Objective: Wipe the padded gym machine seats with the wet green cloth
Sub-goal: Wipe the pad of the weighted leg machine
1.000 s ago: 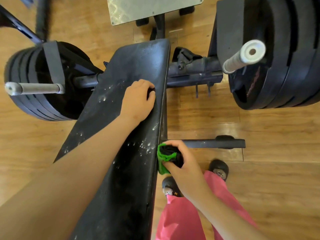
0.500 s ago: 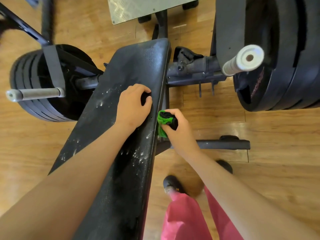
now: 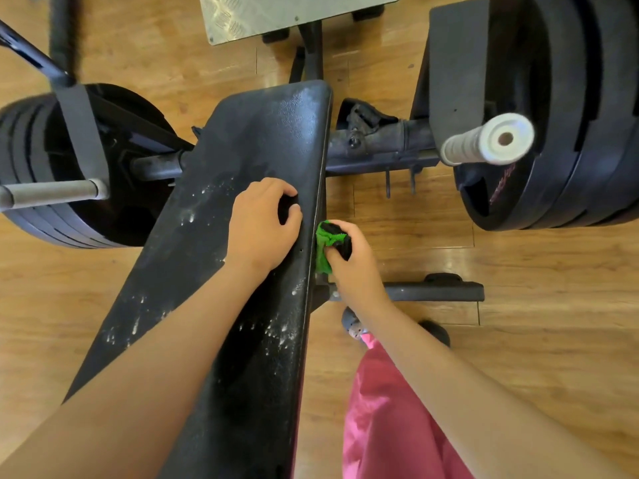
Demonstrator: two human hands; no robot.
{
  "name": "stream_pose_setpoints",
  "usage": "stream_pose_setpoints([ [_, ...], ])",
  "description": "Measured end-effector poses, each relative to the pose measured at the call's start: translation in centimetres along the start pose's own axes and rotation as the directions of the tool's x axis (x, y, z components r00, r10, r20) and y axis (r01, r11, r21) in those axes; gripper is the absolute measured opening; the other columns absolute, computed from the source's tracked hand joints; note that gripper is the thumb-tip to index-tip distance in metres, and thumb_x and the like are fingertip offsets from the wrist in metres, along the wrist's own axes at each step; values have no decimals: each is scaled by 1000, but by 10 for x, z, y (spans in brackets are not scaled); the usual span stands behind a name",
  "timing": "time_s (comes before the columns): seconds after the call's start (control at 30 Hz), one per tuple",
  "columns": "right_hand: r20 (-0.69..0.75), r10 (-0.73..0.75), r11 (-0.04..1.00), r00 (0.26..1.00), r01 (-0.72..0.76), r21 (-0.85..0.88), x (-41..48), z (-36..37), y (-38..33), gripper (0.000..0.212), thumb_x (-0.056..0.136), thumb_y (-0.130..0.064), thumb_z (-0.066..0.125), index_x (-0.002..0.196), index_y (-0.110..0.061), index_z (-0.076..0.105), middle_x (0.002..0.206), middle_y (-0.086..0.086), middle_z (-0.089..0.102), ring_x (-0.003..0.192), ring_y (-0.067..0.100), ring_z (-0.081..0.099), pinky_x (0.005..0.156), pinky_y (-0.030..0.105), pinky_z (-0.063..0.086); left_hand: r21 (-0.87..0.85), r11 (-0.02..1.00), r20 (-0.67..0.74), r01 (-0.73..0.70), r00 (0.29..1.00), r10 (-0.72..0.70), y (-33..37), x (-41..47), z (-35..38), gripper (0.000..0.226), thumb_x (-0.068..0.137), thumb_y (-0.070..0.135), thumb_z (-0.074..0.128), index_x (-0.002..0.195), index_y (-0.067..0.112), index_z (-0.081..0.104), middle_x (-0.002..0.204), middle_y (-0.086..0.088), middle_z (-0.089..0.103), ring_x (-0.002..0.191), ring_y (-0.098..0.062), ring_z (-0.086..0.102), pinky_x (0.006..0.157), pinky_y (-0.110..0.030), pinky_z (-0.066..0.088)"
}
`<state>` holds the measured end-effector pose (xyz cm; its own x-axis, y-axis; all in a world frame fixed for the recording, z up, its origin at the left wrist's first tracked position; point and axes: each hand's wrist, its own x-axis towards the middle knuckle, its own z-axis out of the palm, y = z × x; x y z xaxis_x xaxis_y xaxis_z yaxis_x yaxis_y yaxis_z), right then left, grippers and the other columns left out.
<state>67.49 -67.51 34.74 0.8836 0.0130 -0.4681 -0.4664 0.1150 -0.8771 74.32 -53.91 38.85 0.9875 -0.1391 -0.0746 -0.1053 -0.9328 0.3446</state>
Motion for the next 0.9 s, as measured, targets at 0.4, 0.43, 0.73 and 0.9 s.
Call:
stream_pose_setpoints([
  [0.4,-4,296,929,955,-287,235,8,3,7,36,94,-2,56,107,-34,61,114,4,66,108,20,64,95,41,53,-8,1000,-4,-11,1000,11,-1,2,2,17,87,17,58,103,12,63,101,1,64,94,-19,57,89,-31,40],
  [0.43,8,304,923,953,-296,247,-4,3,8,36,93,0,56,108,-32,61,113,5,67,108,20,64,94,40,53,-7,1000,-4,-15,1000,15,-2,2,3,17,87,17,57,102,12,63,100,1,64,94,-20,57,90,-33,41],
  [0.73,-76,89,995,993,-92,-37,24,3,-14,39,91,6,55,115,-24,58,110,-9,63,99,-9,59,84,12,48,-30,1000,0,-2,1000,2,-4,2,4,16,85,18,57,99,12,61,97,1,62,91,-19,55,88,-33,40],
  [0.9,-105,56,987,993,-71,-146,87,1,-18,39,91,5,53,122,-17,58,105,-13,59,99,1,56,84,12,48,-30,999,2,14,1000,-14,-4,4,5,15,83,19,54,96,14,59,96,3,61,93,-17,54,91,-28,36],
])
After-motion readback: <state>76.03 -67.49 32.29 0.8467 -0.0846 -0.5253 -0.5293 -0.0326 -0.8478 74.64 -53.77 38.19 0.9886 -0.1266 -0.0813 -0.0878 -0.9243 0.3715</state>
